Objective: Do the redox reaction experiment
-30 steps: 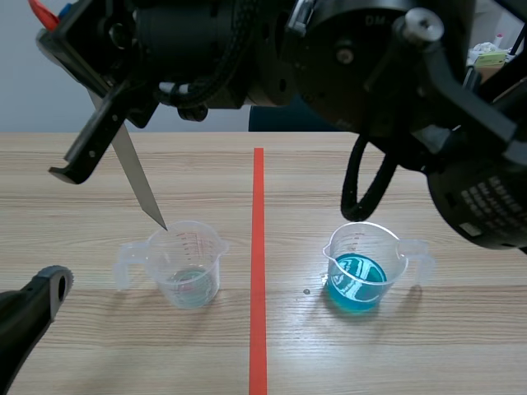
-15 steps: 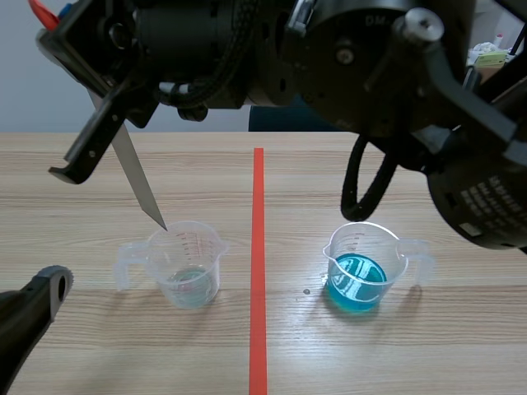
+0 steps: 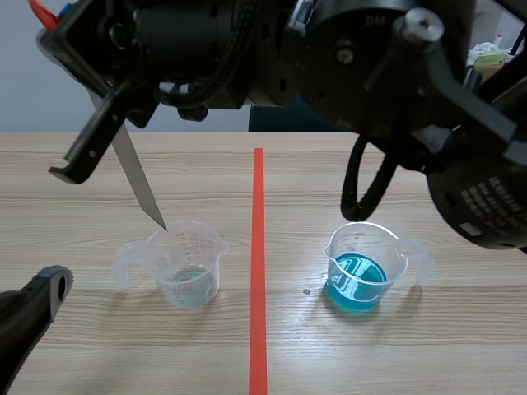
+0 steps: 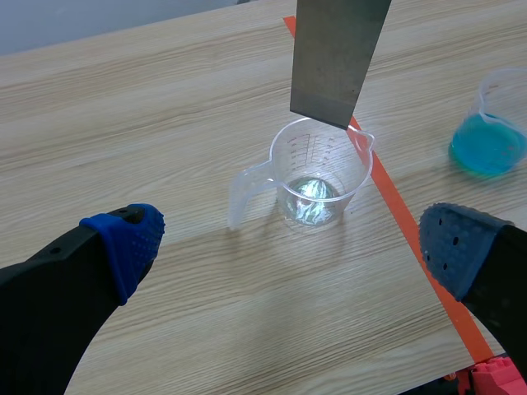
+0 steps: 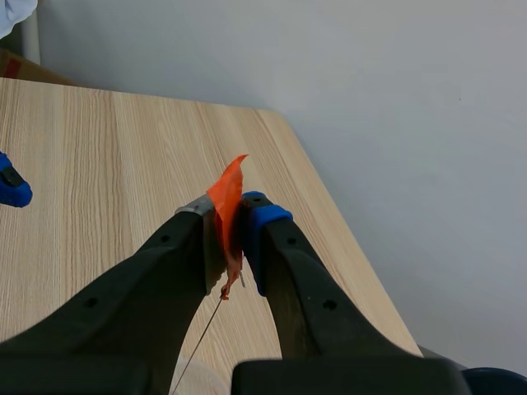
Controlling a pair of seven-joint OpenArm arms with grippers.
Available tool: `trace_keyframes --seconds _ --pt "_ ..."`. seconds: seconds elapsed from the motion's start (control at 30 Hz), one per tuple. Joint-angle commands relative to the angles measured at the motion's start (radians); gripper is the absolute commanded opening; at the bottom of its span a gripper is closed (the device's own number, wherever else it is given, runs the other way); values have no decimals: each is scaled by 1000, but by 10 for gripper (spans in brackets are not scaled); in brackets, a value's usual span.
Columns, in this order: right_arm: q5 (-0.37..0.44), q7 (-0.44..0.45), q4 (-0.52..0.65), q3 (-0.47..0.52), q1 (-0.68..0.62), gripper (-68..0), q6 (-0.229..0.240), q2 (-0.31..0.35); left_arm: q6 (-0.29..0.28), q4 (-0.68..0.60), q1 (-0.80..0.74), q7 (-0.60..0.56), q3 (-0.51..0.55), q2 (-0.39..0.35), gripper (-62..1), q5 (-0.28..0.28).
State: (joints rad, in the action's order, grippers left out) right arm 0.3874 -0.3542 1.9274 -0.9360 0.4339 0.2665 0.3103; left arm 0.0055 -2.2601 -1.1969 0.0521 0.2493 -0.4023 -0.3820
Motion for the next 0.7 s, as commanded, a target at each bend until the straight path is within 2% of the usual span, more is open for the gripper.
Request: trace_keyframes --seconds 0.0,0.1,0.23,0.3,0.4,0.5,0.67 --pt "8 8 13 8 14 -667 -7 3 -1 -7 0 -14 -2 0 14 2" --pt "10 8 21 8 14 -668 -4 25 -1 -7 0 -14 -2 0 14 2" --pt "33 31 61 24 10 -668 1 94 -1 -7 0 -14 -2 0 14 2" --pt "70 40 84 42 9 -668 31 139 -1 -7 0 -14 -2 0 14 2" --pt "135 57 112 74 9 -668 46 214 -1 -7 0 -14 -2 0 14 2" --pt "195 97 122 116 9 -669 82 293 -1 -7 0 -14 -2 0 14 2" --pt "253 163 123 179 9 -669 148 430 -1 -7 0 -14 -2 0 14 2"
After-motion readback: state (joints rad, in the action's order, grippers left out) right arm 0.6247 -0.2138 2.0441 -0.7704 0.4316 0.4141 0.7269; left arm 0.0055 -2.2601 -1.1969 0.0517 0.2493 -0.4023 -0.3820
